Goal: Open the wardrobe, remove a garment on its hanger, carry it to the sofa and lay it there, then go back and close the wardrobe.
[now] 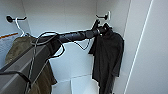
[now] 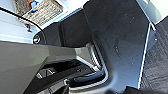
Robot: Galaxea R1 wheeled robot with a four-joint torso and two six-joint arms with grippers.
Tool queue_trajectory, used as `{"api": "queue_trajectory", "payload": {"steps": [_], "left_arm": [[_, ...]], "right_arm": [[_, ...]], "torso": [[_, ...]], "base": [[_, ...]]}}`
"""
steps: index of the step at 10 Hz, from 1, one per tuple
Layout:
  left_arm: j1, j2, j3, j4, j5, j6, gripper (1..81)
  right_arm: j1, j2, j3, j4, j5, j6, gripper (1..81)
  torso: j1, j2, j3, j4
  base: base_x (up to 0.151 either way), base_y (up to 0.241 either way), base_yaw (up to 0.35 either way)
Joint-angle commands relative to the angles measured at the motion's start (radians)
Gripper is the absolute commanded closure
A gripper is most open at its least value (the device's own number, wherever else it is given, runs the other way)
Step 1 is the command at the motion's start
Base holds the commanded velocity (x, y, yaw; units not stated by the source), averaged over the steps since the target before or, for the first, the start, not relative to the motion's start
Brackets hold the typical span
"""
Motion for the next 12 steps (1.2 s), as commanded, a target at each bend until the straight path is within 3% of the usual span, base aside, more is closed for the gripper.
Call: {"api": "queue_trajectory", "payload": {"steps": [1, 3, 7, 10, 11, 12], "left_arm": [[-0.215, -0.013, 0.024, 0.043, -0.048, 0.025, 81.1], [-0.215, -0.067, 0.098, 0.043, -0.089, 0.025, 81.1], [-0.271, -0.225, 0.228, 0.045, -0.086, 0.018, 81.1], [-0.28, -0.27, 0.268, 0.057, -0.077, 0.017, 81.1], [-0.28, -0.277, 0.279, 0.057, -0.077, 0.017, 81.1], [-0.28, -0.283, 0.289, 0.059, -0.076, 0.017, 81.1]], "right_arm": [[0.031, 0.014, 0.007, 0.009, -0.042, 0.001, 1.0], [0.031, 0.014, 0.007, 0.009, -0.042, -0.001, 1.0], [0.044, 0.011, 0.007, 0.0, -0.043, -0.002, 1.0], [0.046, -0.004, 0.007, -0.001, -0.042, -0.005, 1.0], [0.048, -0.006, 0.007, -0.003, -0.042, -0.008, 1.0], [0.049, -0.004, 0.007, -0.003, -0.042, -0.008, 1.0]], "torso": [[0.0, 0.0, 0.0, 0.0], [0.0, 0.0, 0.0, 0.0], [0.0, 0.0, 0.0, 0.0], [0.0, 0.0, 0.0, 0.0], [0.0, 0.0, 0.0, 0.096], [0.0, 0.0, 0.0, 0.102]], "base": [[0.0, 0.0, 0.0], [0.0, 0.0, 0.0], [0.0, 0.0, 0.0], [0.0, 0.0, 0.0], [0.0, 0.0, 0.0], [0.0, 0.0, 0.0]]}}
